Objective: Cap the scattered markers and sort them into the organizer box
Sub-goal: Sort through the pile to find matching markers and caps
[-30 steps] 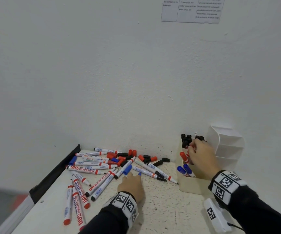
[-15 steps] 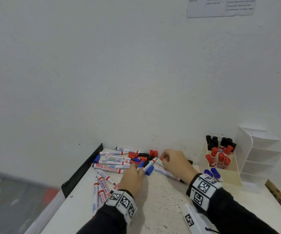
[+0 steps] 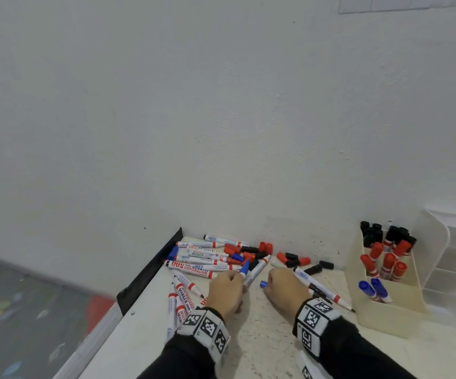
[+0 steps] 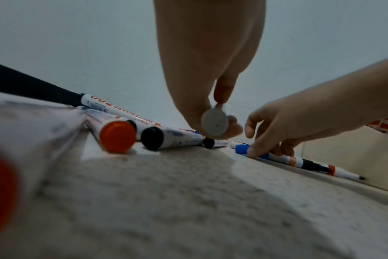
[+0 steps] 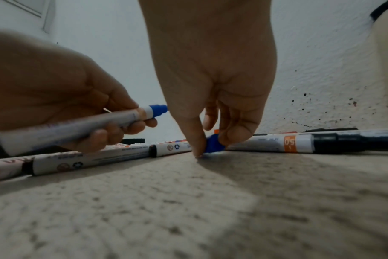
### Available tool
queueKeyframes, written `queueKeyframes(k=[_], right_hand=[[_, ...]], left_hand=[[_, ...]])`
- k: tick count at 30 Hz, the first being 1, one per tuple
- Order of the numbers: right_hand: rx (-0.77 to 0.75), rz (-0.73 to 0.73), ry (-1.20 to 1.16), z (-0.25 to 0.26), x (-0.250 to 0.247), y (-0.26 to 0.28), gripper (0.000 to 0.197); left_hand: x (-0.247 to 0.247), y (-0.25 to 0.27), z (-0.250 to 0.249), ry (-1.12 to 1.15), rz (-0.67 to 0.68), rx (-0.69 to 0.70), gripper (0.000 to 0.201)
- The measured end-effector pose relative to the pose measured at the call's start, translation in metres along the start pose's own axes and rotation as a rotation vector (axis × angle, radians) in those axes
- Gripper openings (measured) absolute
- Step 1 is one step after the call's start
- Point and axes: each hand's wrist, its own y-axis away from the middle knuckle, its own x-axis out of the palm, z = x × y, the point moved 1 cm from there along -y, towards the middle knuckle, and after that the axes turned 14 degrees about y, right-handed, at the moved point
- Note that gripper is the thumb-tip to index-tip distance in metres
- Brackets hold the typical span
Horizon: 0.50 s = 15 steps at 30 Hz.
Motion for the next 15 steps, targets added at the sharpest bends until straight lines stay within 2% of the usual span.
queueKeyframes(k=[3,5,8,11,15], right_hand=[[0.035,-0.02,-0.114,-0.005,0.002,0.001,0.03],[0.034,-0.075,-0.216,-0.007,0.0,0.006,0.039],[-0.005,-0.156,-0.293,-0.009,-0.001,0.01,0.027],[0.015,-0.184,-0.391,-0.012,-0.002,0.011,0.016],[0.016,-0.349,-0.678,-0.013,-0.012,0.008,0.017]], left_hand=[[-0.002,0.003,-0.002,0.159,0.01,-0.062,0.02],[-0.004,0.002,-0.003,0.164,0.021,-0.037,0.017],[-0.009,0.0,-0.002,0.131,0.023,0.017,0.019],[-0.009,0.001,0.0,0.089,0.027,-0.001,0.022],[-0.003,0.001,0.0,0.061,0.034,0.038,0.023]])
